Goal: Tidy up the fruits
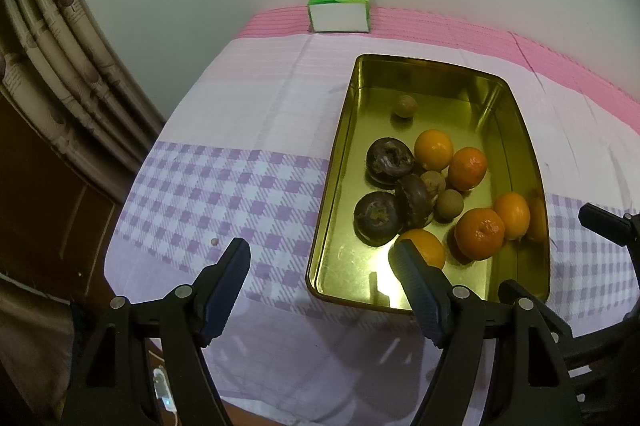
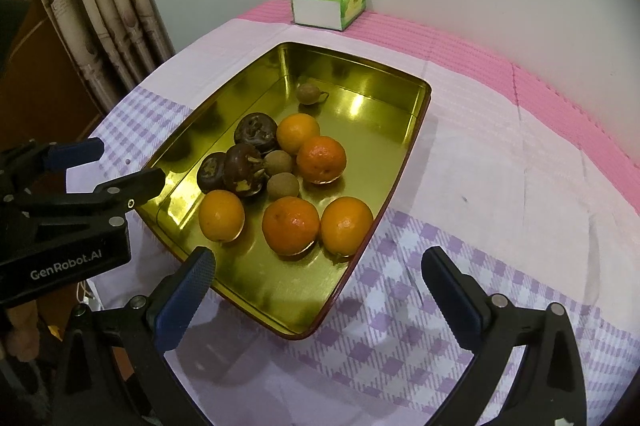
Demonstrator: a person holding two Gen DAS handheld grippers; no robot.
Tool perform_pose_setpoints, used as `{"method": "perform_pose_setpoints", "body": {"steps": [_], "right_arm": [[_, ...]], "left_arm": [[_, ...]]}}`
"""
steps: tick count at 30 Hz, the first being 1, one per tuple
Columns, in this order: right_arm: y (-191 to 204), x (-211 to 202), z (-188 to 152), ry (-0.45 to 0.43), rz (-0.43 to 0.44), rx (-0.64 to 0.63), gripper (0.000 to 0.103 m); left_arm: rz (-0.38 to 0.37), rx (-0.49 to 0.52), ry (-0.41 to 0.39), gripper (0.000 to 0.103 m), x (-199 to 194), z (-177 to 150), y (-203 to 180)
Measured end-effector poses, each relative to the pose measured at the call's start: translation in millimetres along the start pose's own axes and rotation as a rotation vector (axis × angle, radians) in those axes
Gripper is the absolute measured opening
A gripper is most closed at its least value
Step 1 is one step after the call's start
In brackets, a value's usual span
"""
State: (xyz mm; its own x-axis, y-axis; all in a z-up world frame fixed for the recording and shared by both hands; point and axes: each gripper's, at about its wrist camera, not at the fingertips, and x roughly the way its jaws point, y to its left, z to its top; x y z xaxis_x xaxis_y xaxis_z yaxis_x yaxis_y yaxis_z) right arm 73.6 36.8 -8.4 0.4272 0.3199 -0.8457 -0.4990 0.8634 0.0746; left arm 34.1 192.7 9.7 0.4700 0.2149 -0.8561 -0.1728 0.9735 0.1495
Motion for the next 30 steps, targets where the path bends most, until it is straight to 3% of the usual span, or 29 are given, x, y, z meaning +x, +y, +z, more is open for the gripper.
{"method": "perform_pose_setpoints", "body": {"steps": [30], "right_arm": [[2.9, 5.0, -3.1, 0.021, -0.011, -0.002, 0.102]], "left_arm": [[0.001, 0.007, 0.009, 0.075, 2.2, -1.2, -1.6]]}}
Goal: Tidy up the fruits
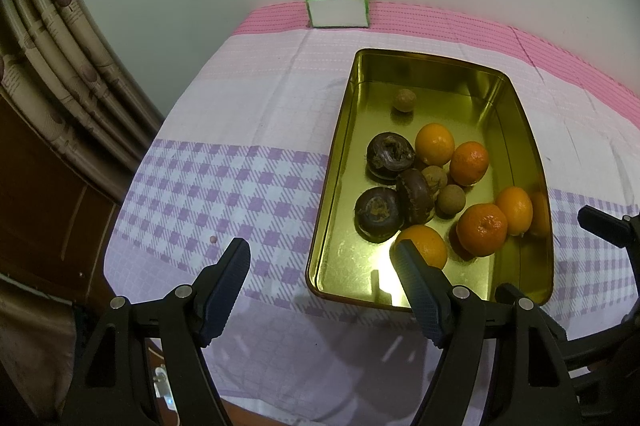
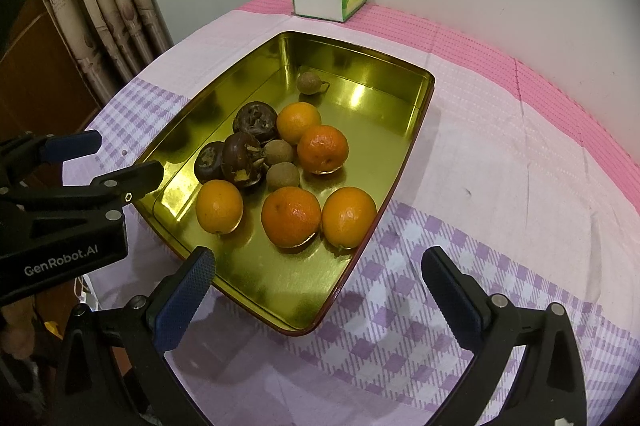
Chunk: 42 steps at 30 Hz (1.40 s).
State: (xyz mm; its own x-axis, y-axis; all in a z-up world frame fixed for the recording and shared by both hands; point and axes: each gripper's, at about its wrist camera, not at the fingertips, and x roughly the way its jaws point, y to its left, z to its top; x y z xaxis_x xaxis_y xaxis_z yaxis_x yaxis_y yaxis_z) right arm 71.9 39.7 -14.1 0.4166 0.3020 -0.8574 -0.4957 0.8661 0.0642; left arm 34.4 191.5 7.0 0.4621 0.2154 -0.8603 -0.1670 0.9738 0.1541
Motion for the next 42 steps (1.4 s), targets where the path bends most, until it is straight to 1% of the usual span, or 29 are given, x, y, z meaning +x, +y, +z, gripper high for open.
{"method": "perform_pose_setpoints", "body": {"steps": [42], "right_arm": [[-0.5, 5.8, -4.8, 0.015, -0.003, -0.001, 0.102]], "left_arm": [[-0.001, 0.002, 0.003, 0.075, 1.9, 0.3, 0.6]]}}
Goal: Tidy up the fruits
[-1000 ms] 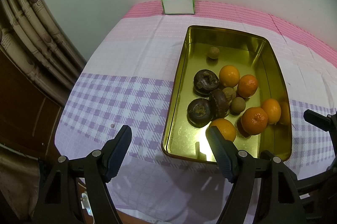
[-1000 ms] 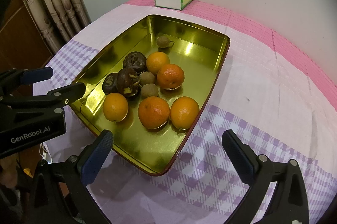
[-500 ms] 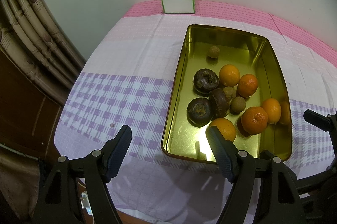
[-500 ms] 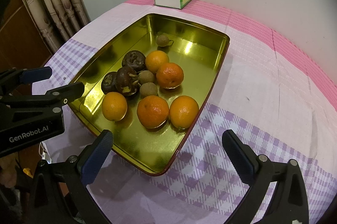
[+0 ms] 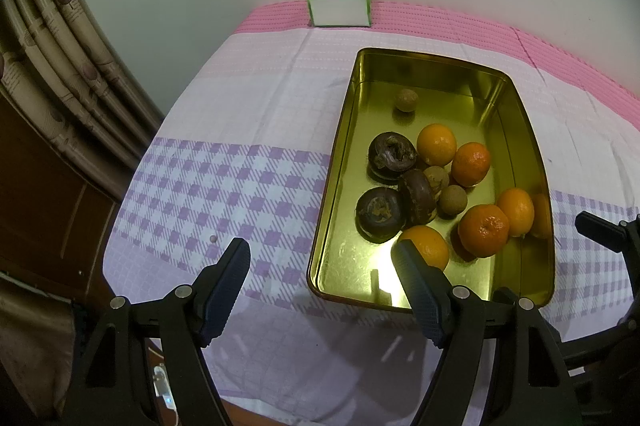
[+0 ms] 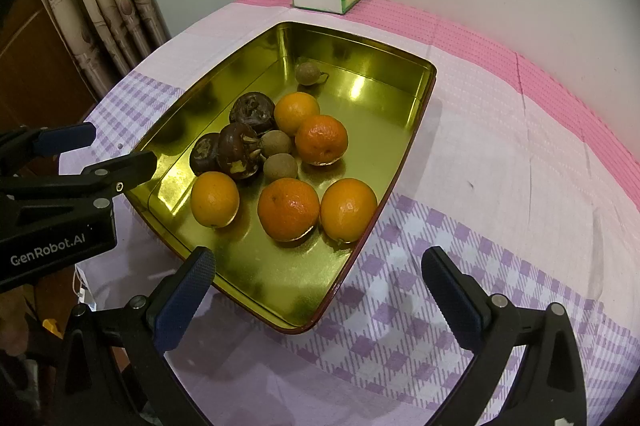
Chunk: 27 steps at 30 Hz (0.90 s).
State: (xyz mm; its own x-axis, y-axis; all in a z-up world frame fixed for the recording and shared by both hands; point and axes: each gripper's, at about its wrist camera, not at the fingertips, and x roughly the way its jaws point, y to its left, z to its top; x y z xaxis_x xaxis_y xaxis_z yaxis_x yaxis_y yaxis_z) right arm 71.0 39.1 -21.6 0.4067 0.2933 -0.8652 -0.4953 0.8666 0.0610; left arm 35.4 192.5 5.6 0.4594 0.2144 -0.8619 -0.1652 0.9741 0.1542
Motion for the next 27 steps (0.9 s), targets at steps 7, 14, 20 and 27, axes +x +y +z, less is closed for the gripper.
{"method": "perform_pose_setpoints", "body": {"steps": [7, 14, 20, 27], "right_arm": [[-0.1, -0.1, 0.3, 0.0, 0.0, 0.0, 0.102], [0.1, 0.0, 0.3, 0.0, -0.001, -0.001, 0.102], [-0.5, 0.1, 1.1, 0.0, -0.002, -0.002, 0.102], [-0.1, -0.1, 1.2, 0.003, -0.003, 0.0, 0.102]], "left_arm": [[0.0, 0.002, 0.0, 0.075, 0.4, 0.0, 0.1], [0.0, 0.0, 0.001, 0.075, 0.8, -0.8, 0.4], [0.0, 0.0, 0.001, 0.075, 0.8, -0.3, 0.1], [0.002, -0.003, 0.007, 0.075, 1.9, -0.2, 0.2]]}}
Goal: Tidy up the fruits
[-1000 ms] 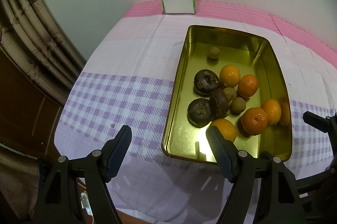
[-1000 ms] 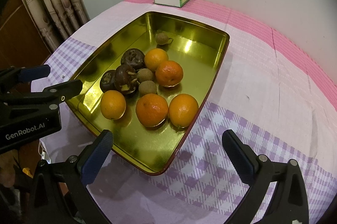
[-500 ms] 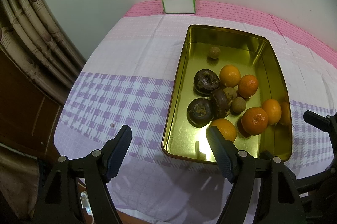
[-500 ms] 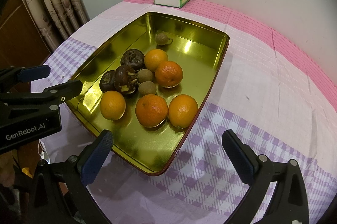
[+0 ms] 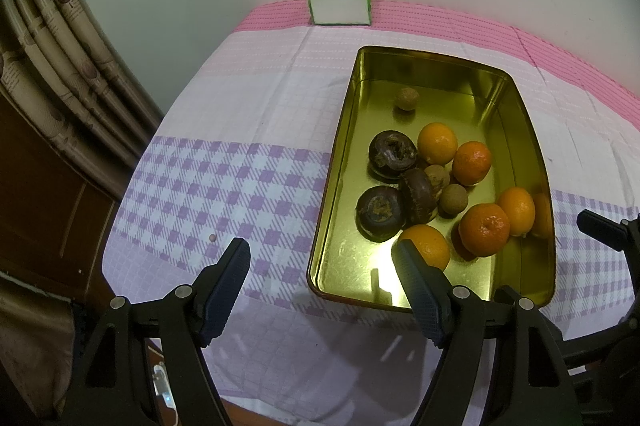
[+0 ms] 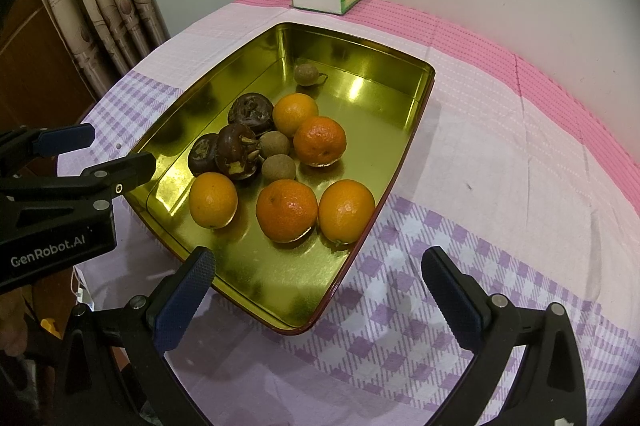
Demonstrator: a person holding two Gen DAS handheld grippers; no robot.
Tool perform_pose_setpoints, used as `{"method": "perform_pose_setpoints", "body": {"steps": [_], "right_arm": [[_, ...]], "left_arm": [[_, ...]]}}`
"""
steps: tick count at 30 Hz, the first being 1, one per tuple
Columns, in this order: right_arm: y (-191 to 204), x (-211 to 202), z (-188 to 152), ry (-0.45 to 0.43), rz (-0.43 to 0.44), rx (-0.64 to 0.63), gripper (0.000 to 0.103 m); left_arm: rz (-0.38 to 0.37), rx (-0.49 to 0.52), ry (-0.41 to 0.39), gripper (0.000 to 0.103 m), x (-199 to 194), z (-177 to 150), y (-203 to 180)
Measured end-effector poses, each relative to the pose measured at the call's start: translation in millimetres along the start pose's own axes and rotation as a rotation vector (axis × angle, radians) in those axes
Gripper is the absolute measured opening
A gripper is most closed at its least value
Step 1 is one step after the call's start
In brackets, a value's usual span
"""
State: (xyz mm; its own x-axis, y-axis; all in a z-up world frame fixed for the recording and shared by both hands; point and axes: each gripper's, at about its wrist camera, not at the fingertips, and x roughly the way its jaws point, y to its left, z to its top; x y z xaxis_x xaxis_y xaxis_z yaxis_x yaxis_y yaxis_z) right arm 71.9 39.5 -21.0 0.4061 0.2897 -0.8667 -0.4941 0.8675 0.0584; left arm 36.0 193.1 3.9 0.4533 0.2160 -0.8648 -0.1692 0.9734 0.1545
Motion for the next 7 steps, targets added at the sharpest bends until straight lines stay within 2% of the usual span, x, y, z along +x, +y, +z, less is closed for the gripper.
{"method": "perform_pose_setpoints", "body": {"steps": [7], "right_arm": [[-0.2, -0.2, 0.4, 0.001, 0.001, 0.0, 0.102]], "left_arm": [[-0.003, -0.004, 0.004, 0.076, 1.4, 0.1, 0.4]]}}
